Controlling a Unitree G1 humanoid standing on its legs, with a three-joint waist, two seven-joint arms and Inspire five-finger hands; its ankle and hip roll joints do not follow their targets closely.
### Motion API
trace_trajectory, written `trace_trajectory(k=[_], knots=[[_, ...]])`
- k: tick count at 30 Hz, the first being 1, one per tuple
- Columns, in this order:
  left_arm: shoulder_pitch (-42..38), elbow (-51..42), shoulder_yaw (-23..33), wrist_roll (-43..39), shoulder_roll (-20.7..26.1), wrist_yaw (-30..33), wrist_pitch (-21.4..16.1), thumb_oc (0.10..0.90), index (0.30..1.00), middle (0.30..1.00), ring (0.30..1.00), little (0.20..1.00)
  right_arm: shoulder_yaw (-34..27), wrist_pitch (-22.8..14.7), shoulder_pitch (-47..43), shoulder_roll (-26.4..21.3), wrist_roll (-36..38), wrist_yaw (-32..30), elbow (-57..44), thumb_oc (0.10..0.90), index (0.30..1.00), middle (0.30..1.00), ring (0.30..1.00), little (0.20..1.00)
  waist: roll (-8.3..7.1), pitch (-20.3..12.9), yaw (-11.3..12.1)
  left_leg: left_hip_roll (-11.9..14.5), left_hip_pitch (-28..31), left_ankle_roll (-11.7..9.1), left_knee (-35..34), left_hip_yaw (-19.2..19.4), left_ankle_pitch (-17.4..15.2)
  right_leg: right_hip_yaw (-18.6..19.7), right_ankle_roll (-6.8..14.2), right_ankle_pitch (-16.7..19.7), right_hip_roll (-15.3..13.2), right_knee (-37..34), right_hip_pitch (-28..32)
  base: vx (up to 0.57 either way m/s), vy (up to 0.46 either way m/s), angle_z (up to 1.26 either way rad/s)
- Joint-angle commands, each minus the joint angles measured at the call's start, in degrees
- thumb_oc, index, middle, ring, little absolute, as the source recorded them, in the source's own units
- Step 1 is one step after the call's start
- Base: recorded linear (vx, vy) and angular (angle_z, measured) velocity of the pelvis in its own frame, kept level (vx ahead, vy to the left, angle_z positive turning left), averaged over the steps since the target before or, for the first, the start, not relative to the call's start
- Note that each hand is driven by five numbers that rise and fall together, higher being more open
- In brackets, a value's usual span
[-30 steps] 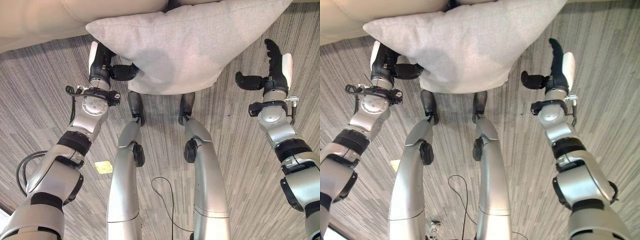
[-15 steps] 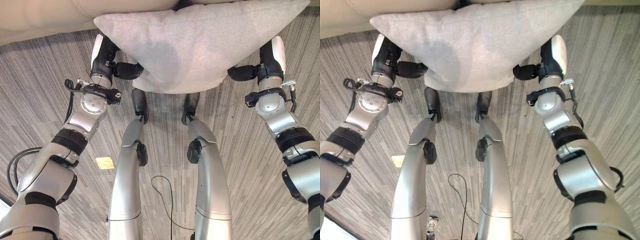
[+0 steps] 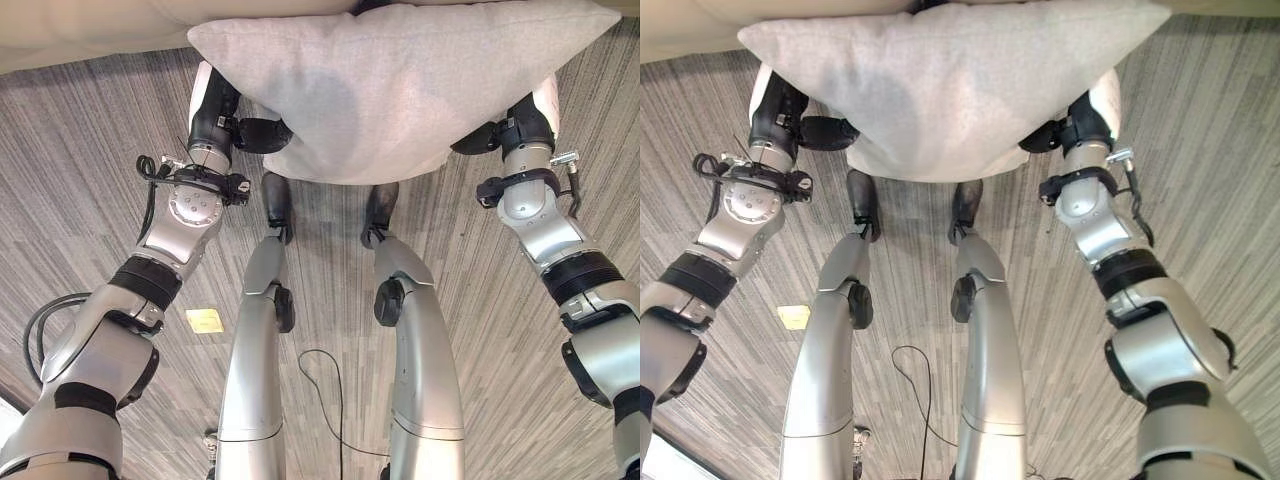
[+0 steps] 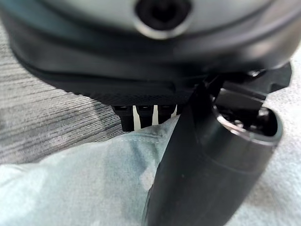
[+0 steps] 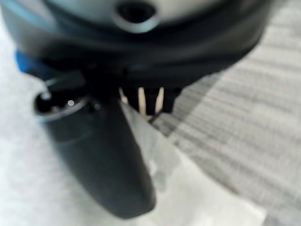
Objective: Pick up all the scattered cushions and arrange them neatly on the sofa.
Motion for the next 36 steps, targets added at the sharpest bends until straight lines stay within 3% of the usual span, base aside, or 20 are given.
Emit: trace_trajectory(k=[1,8,14,21,23,27,29,31,36], knots=[[2.7,-10.0,4.1,-3.0,-6.8,-2.5,-7.7,0.4,0.3,0.3,0.3,0.3,2.5,-13.2,-2.2,9.1,5.1,5.7,-16.7,0.4,0.3,0.3,0.3,0.3,2.85,-8.1,-0.9,0.8,-3.9,-1.9,1.9,-3.2,-3.7,-1.6,5.8,-0.5,3.4,-5.0,2.0,-0.02,0.011,-0.04],[4.6,-13.9,8.7,-4.3,-7.8,-2.4,-9.6,0.4,0.3,0.3,0.3,0.3,-2.3,-15.3,0.3,10.5,5.9,7.1,-22.4,0.4,0.3,0.3,0.3,0.3,3.0,-10.1,-1.1,1.3,-3.1,-2.6,0.6,-3.1,-3.4,-2.2,6.0,-0.4,3.6,-6.2,3.1,0.0,0.0,0.0],[9.5,-18.4,12.5,-4.0,-11.5,-2.6,-10.3,0.4,0.3,0.3,0.3,0.3,-9.6,-16.3,7.5,12.7,5.7,7.3,-27.4,0.4,0.3,0.3,0.3,0.3,3.22,-12.6,-1.4,1.4,3.0,-3.5,-5.5,-2.6,-2.0,-3.1,5.9,-0.3,3.7,-10.8,8.8,-0.03,-0.003,0.0],[16.6,-20.2,14.1,-2.2,-14.7,-4.8,-9.3,0.4,0.3,0.3,0.3,0.3,-13.7,-16.5,16.1,15.2,5.8,9.4,-31.2,0.4,0.3,0.3,0.3,0.3,3.25,-14.1,-1.5,1.8,12.7,-4.5,-12.3,-2.5,-0.6,-3.7,5.8,-0.3,3.5,-15.9,17.3,-0.02,0.002,0.05],[21.3,-21.3,14.1,-1.1,-16.2,-6.4,-8.9,0.4,0.3,0.3,0.3,0.3,-14.2,-16.2,21.2,16.3,5.0,10.7,-33.9,0.4,0.3,0.3,0.3,0.3,3.05,-14.7,-1.5,2.2,19.6,-4.9,-15.8,-2.8,-0.3,-4.2,5.9,-0.5,2.8,-18.6,23.3,0.04,-0.002,-0.01],[26.2,-23.7,14.5,-1.2,-18.1,-7.5,-9.0,0.4,0.3,0.3,0.3,0.3,-14.5,-16.0,27.1,17.2,3.2,11.8,-37.3,0.4,0.3,0.3,0.3,0.3,2.71,-15.1,-1.3,2.0,26.7,-4.9,-19.5,-2.5,1.7,-5.2,5.5,1.3,2.4,-21.9,29.3,-0.01,0.0,0.0],[32.4,-25.9,14.5,-1.1,-19.5,-8.0,-9.3,0.4,0.3,0.3,0.3,0.3,-14.3,-14.2,33.8,16.5,-4.1,9.9,-39.7,0.4,0.3,0.3,0.3,0.3,1.76,-15.5,-1.1,1.5,37.8,-5.0,-22.0,-2.9,1.2,-6.5,5.4,0.8,2.1,-25.0,39.7,0.0,0.0,0.0],[33.9,-26.8,14.2,-0.5,-19.4,-8.1,-9.2,0.4,0.3,0.3,0.3,0.3,-14.4,-14.0,35.7,16.8,-4.5,9.8,-40.1,0.4,0.3,0.3,0.3,0.3,1.57,-15.3,-1.0,1.5,40.6,-5.0,-22.4,-2.8,1.1,-6.6,5.4,0.7,2.0,-25.5,42.6,0.02,-0.002,0.04],[41.1,-29.0,14.2,-0.1,-19.4,-8.8,-9.1,0.4,0.3,0.3,0.3,0.3,-15.5,-12.9,43.3,16.9,-5.4,10.7,-41.1,0.4,0.3,0.3,0.3,0.3,0.61,-14.8,-1.0,1.7,55.1,-5.1,-25.4,-2.4,0.5,-7.5,5.3,0.1,2.4,-29.4,57.6,0.09,-0.01,0.03]])
